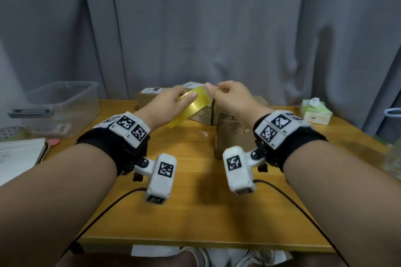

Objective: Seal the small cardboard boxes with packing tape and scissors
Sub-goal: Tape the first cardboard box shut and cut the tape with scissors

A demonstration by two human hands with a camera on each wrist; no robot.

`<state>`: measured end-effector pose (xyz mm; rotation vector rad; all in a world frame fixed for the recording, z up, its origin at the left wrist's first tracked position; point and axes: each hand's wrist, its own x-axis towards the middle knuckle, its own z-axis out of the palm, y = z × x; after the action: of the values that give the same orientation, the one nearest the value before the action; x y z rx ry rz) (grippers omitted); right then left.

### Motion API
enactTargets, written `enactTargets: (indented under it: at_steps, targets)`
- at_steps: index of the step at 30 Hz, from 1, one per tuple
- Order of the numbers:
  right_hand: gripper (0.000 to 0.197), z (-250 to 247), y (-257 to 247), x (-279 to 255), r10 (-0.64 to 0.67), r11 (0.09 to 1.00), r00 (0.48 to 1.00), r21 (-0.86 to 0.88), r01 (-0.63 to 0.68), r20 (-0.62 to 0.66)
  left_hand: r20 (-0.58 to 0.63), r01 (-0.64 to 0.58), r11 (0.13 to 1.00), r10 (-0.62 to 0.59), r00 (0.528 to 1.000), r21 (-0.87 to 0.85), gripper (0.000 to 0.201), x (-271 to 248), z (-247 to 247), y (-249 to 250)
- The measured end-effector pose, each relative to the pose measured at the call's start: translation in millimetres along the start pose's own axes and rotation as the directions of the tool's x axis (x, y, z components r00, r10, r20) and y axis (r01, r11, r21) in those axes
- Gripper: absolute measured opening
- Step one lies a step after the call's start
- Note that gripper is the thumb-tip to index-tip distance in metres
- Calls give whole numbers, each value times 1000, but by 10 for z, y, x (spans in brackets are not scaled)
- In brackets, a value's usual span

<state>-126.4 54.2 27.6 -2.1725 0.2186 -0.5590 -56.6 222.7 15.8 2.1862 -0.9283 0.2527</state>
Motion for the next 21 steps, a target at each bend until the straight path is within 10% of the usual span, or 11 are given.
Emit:
enactTargets:
  at_steps: [6,13,21]
  targets:
    - [17,-200,-81,42,29,976,998,215,-40,55,-32,-119,990,117,993,-80,42,-6,-109,151]
    - [44,-266,-39,91,88,979,975,163,-122,203,-86,-103,978,89,992,-181,33,10,-135,70]
    - [16,-189,11,18,13,993,997,120,-23,81,-76,-109,957,92,993,-269,31,28,-75,2]
